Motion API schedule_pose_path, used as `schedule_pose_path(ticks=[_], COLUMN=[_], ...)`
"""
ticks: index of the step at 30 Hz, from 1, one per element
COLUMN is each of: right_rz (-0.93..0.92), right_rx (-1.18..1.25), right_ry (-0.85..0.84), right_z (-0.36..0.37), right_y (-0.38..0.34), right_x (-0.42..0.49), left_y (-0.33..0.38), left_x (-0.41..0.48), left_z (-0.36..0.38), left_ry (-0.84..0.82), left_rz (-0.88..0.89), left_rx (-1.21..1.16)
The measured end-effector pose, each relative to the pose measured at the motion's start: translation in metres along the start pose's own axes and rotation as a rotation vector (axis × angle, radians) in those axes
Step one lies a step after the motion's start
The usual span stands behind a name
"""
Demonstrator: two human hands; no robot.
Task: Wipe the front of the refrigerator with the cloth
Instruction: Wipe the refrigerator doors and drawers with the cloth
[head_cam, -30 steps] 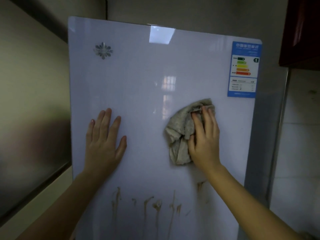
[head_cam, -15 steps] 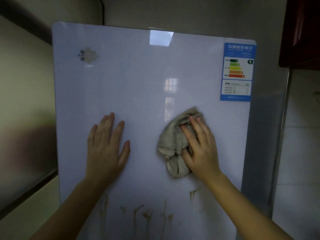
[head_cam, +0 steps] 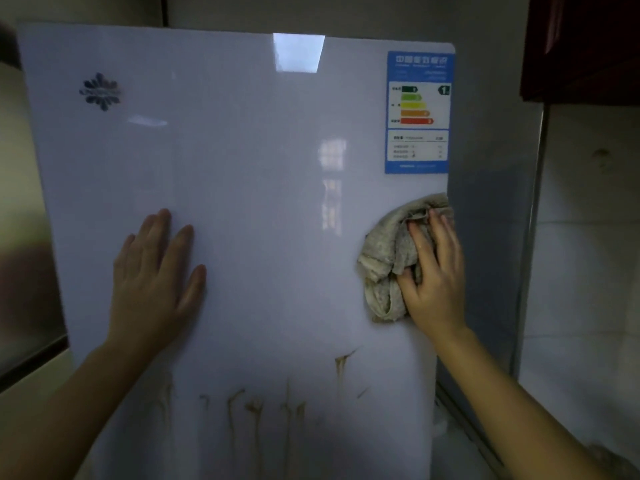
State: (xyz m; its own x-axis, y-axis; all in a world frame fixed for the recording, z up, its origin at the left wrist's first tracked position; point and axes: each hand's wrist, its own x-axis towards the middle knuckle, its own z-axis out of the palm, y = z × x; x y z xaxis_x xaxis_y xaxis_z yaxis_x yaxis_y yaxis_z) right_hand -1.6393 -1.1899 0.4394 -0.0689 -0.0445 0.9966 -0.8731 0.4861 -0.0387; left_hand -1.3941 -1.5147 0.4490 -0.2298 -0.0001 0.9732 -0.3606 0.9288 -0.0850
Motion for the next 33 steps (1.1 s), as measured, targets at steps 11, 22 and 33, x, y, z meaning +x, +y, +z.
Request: schedule_pose_path(ticks=[11,22,33], right_rz=[-0.001,-0.587,-0.467], right_rx=[0.013,0.076,0.039], right_ry=[-0.007,-0.171,-0.152], right_z=[0.001,0.036,0.031], right_y=[-0.006,-0.054,-0.085], right_x=[0.026,0.042,0.226], left_y=[-0.002,0.002,-0.001], left_x=[0.0,-0.001,-0.002], left_z=[-0.004,-0.001,-0.001], left_ry=[-0.029,-0.053,-0.051], left_rz=[0.006,-0.041,-0.03], left_rx=[0.007,0.025,0.055])
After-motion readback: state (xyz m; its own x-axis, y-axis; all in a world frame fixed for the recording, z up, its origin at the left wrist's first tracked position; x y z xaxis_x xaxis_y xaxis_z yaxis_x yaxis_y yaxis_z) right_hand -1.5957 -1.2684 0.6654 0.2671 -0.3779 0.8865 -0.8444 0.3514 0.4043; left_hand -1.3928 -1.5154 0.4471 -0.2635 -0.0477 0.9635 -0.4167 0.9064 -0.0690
